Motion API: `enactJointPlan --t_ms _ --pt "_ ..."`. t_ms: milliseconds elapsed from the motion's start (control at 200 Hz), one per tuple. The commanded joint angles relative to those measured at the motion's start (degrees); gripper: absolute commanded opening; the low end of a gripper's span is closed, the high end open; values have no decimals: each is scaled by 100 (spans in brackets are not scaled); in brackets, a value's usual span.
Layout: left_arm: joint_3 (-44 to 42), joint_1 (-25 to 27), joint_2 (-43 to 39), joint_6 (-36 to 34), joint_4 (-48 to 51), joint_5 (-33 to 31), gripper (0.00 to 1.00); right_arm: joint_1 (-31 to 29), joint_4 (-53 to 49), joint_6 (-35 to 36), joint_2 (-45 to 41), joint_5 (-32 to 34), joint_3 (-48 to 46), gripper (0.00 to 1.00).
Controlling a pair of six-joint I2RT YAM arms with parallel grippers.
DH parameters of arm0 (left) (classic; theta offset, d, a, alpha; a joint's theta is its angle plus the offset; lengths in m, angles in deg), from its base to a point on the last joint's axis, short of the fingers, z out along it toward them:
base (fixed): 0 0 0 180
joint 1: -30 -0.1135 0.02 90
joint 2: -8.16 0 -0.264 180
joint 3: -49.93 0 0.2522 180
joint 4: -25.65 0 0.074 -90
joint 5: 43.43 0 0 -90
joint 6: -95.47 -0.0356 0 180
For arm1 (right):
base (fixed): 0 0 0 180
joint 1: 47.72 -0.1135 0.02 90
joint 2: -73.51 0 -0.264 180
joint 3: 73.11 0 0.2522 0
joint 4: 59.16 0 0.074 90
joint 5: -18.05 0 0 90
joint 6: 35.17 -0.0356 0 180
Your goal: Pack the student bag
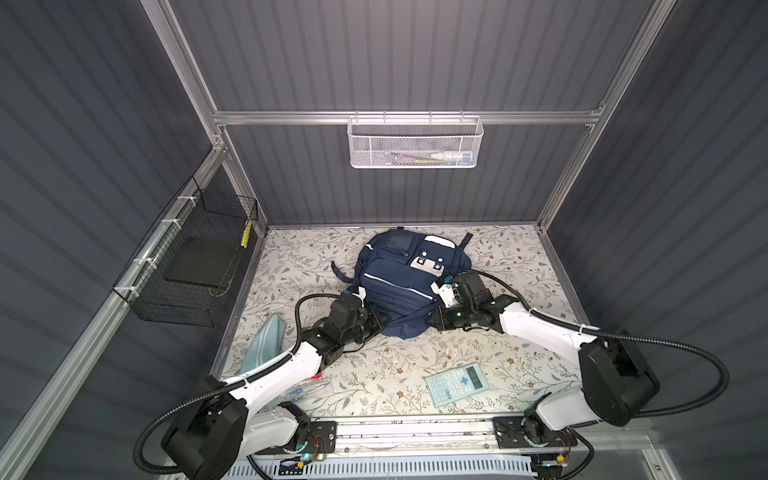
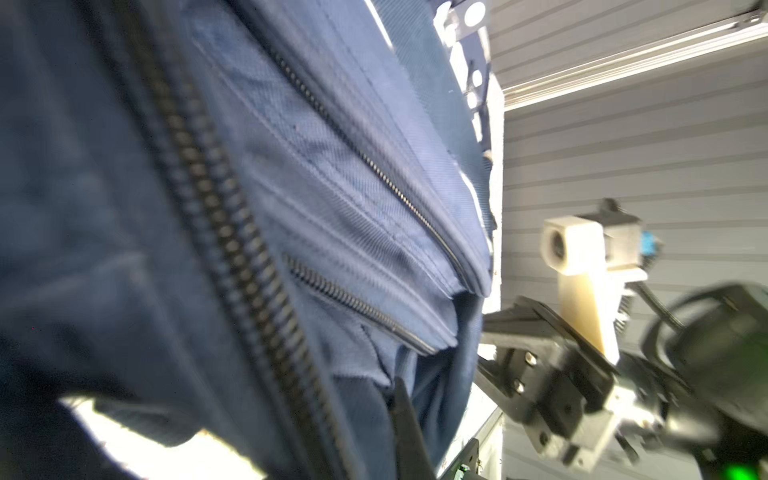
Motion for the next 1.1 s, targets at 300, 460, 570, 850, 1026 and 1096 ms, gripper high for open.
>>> enactJointPlan --t_ms 300,460,570,850,1026,1096 --pt "-34 -140 -59 -265 435 70 0 149 82 145 -393 993 -469 19" --pt "-5 -132 -6 -276 452 83 0 -383 318 307 -438 972 -391 16" --pt "28 -131 28 -358 506 -34 0 -501 297 321 -729 1070 -634 32" --pt "-91 -127 207 -222 181 97 0 -578 570 743 -757 1168 -822 50" --pt "-20 -127 205 -264 264 91 0 -705 715 1082 53 580 -314 49" --pt "-17 -127 207 -231 223 98 0 -778 842 1096 220 594 -265 48"
